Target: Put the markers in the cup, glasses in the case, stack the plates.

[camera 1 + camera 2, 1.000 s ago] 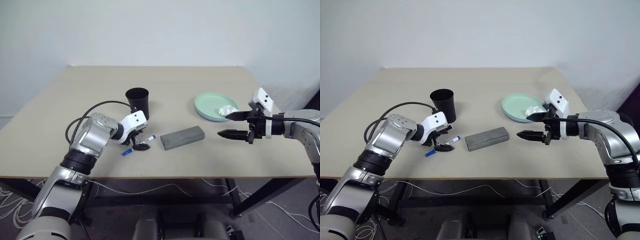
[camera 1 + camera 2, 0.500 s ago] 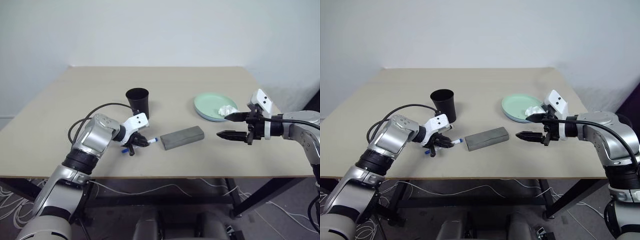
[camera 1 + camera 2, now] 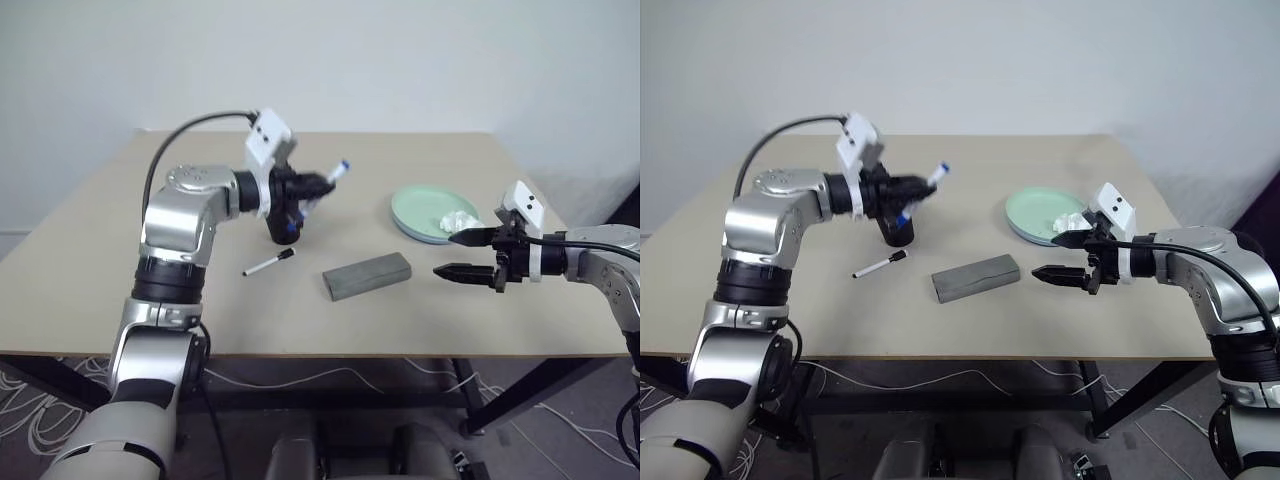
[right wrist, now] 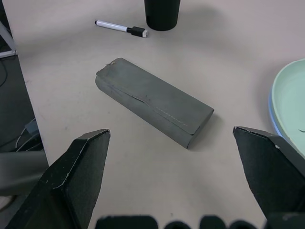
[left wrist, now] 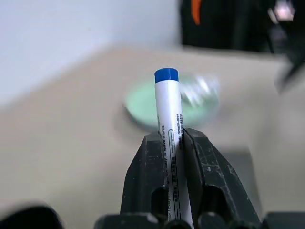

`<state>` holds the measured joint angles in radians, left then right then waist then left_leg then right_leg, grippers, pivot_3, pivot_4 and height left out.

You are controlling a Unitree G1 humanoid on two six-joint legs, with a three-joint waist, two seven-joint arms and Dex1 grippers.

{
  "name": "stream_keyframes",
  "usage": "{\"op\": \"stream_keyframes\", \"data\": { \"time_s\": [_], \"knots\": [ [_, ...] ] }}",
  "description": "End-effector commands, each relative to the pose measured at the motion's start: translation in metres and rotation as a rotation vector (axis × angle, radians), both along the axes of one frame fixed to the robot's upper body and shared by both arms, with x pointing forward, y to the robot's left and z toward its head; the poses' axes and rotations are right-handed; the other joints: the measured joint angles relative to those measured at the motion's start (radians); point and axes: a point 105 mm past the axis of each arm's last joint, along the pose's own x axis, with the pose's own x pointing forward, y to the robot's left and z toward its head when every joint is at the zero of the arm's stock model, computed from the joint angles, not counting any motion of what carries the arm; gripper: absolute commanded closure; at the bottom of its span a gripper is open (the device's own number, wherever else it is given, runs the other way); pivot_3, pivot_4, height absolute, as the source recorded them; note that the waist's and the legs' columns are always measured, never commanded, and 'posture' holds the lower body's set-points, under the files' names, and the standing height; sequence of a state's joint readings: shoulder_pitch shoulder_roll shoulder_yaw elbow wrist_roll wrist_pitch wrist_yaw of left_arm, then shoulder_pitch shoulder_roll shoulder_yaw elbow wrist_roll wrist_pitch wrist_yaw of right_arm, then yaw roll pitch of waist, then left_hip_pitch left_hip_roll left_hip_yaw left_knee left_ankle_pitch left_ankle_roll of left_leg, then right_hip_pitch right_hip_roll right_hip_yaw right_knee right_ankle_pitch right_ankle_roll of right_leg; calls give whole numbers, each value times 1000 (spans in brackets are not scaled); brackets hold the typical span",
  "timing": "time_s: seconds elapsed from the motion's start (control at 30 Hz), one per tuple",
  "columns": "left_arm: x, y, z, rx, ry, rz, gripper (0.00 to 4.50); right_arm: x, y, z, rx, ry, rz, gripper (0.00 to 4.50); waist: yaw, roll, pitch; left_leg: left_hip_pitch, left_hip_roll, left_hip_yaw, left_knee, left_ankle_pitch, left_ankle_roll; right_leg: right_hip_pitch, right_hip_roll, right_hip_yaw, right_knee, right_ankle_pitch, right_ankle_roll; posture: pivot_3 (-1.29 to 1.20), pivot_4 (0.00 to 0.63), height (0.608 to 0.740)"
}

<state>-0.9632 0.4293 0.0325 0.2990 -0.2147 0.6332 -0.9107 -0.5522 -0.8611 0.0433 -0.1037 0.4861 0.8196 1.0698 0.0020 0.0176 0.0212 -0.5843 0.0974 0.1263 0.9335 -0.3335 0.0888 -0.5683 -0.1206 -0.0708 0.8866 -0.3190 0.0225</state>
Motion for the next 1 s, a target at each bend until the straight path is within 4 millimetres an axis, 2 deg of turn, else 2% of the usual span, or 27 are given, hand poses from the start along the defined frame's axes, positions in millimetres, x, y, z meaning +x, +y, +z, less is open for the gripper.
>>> {"op": "stream_keyframes", "data": {
  "time_s": [0.03,0.2,0.33,0.47,0.63,0.9,0.93,1.0],
  "knots": [
    [25,21,29,-148,-113,189,4389,3,2,20,9,-73,8,0,0,0,0,0,0,0,0,0,0,0,0,0,1,0,0,0,0,639],
    [47,42,37,-234,-277,361,4389,4,3,21,15,-73,12,0,1,0,0,0,0,0,0,1,-1,0,1,-2,1,0,0,0,0,639],
    [58,52,30,-250,-370,492,4389,3,4,21,18,-70,15,0,4,-1,0,-2,-1,1,0,1,-1,1,0,-2,-1,0,0,0,0,639],
    [62,48,18,-272,-366,501,4389,2,3,21,18,-69,14,0,7,-1,0,-3,-2,3,2,2,-4,1,-1,-2,-2,0,0,0,0,639],
    [63,33,-7,-276,-316,458,4389,1,4,21,20,-67,15,0,7,-1,0,-3,-2,2,3,-1,0,0,-1,-3,-1,0,0,0,0,639],
    [64,29,-19,-284,-276,450,4389,0,5,20,25,-65,10,0,6,-1,0,-3,0,1,3,-1,-1,0,0,-3,0,2,-3,0,0,639],
    [65,30,-19,-284,-275,451,3662,0,4,20,25,-65,9,0,6,-1,0,-3,0,1,3,-1,-1,0,0,-3,0,2,-3,0,0,639],
    [65,31,-18,-285,-275,450,3045,-1,4,20,24,-65,8,0,7,-1,0,-3,0,1,3,-1,-1,0,0,-3,0,2,-3,0,0,639]
  ]
}}
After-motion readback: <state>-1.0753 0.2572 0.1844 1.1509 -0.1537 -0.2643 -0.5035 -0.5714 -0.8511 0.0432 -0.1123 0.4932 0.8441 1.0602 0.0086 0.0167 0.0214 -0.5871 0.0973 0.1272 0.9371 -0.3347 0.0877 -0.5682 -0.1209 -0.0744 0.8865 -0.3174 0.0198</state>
